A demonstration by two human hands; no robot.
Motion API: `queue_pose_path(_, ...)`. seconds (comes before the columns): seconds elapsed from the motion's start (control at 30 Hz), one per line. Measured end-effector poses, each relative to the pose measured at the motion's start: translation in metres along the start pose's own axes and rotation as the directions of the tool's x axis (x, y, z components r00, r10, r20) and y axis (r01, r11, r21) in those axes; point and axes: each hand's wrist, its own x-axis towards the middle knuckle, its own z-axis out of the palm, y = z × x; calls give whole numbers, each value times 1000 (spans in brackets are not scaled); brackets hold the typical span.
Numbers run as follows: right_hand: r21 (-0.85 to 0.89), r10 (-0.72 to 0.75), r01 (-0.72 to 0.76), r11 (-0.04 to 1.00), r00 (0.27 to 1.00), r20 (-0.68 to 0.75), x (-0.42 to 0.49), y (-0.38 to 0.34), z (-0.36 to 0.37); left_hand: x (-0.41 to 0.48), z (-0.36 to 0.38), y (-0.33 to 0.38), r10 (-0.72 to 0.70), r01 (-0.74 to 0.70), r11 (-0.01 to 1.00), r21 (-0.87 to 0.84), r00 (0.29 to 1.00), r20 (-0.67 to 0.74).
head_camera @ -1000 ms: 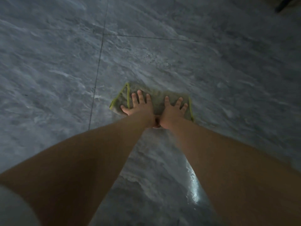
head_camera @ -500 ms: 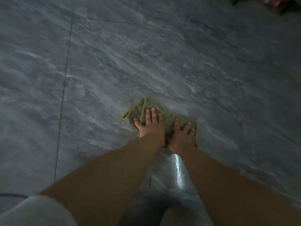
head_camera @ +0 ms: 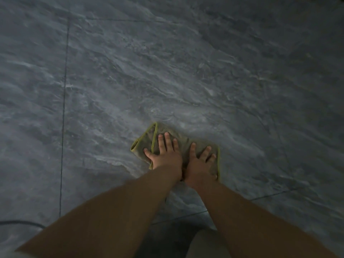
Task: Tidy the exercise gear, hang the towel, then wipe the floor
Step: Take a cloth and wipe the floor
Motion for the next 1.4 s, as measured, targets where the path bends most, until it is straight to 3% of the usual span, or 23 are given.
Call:
queue_pose_path(0.27,14,-26,27,1000,998,-61,46,-32,-43,52,-46,-3,-53,46,996,-76,995,-83)
queue_pose_path(0.63,-12,-102,102,995,992,-74,127,-168,-115,156,-166,-79,-120,107,985,-132,989,-90)
queue_pose_path(0.87,-130,-146,136,982,987,-71,166,-227,-162,199,-230,-104,-115,101,983,-153,990,-87)
queue_pose_path(1.2,-157,-158,142,977,983,-97,173,-231,-163,200,-236,-110,-81,68,990,-125,991,-109)
queue_pose_path(1.4,-247,-231,219,944,973,-22,136,-190,-116,151,-170,-104,-47,37,996,-79,991,-124)
